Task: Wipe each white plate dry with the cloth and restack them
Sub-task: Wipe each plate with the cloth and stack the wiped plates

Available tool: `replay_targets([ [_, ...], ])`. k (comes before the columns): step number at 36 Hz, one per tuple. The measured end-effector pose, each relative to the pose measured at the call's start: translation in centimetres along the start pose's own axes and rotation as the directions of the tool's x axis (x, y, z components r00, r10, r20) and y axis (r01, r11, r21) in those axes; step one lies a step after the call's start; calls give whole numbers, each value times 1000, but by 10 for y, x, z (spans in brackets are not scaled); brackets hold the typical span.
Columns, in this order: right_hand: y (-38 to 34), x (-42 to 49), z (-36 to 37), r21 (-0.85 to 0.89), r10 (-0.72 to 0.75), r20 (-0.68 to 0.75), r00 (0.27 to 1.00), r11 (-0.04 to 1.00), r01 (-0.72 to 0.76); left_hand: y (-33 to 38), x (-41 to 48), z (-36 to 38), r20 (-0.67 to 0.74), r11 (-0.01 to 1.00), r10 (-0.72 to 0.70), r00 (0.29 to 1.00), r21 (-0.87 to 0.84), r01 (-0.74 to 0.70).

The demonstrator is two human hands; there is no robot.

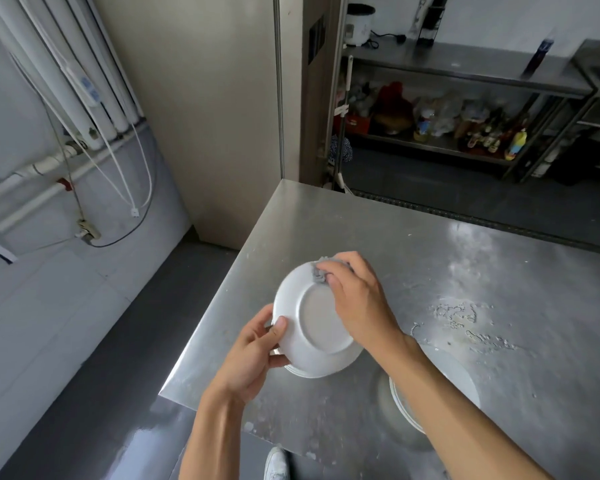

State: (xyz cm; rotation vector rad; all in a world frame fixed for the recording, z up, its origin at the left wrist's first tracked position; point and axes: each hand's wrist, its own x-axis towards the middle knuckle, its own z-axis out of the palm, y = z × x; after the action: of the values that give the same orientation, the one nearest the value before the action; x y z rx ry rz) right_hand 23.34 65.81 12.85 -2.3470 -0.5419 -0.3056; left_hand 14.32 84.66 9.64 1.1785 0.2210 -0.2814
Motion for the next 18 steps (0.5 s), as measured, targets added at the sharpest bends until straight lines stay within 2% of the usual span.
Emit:
replay_targets([
  [3, -9, 3, 2, 0, -179, 105, 978, 984, 180, 0, 3, 10, 39, 998, -2, 999, 69, -1],
  [6, -14, 0, 9, -59, -302, 261, 917, 943, 328, -6, 6, 19, -5, 998, -5, 1000, 66, 5],
  [8, -13, -4, 11, -17, -259, 241, 935, 962, 271, -8, 8, 21, -53, 998, -9, 999, 60, 12],
  [10, -9, -9, 9, 72, -138, 119, 983, 989, 131, -7, 11, 21, -86, 999, -10, 996, 43, 14],
  [12, 0, -14, 4, 103, -28, 11, 1000, 994, 27, -4, 15, 19, -124, 1000, -6, 992, 4, 7],
  [15, 16, -25, -6, 76, 72, -8, 997, 995, -71, -1, 21, 15, -209, 991, -16, 978, -134, -13],
  [18, 28, -37, -12, -62, 45, 18, 999, 997, -44, 0, 28, 11, -259, 955, -41, 965, -293, -38],
])
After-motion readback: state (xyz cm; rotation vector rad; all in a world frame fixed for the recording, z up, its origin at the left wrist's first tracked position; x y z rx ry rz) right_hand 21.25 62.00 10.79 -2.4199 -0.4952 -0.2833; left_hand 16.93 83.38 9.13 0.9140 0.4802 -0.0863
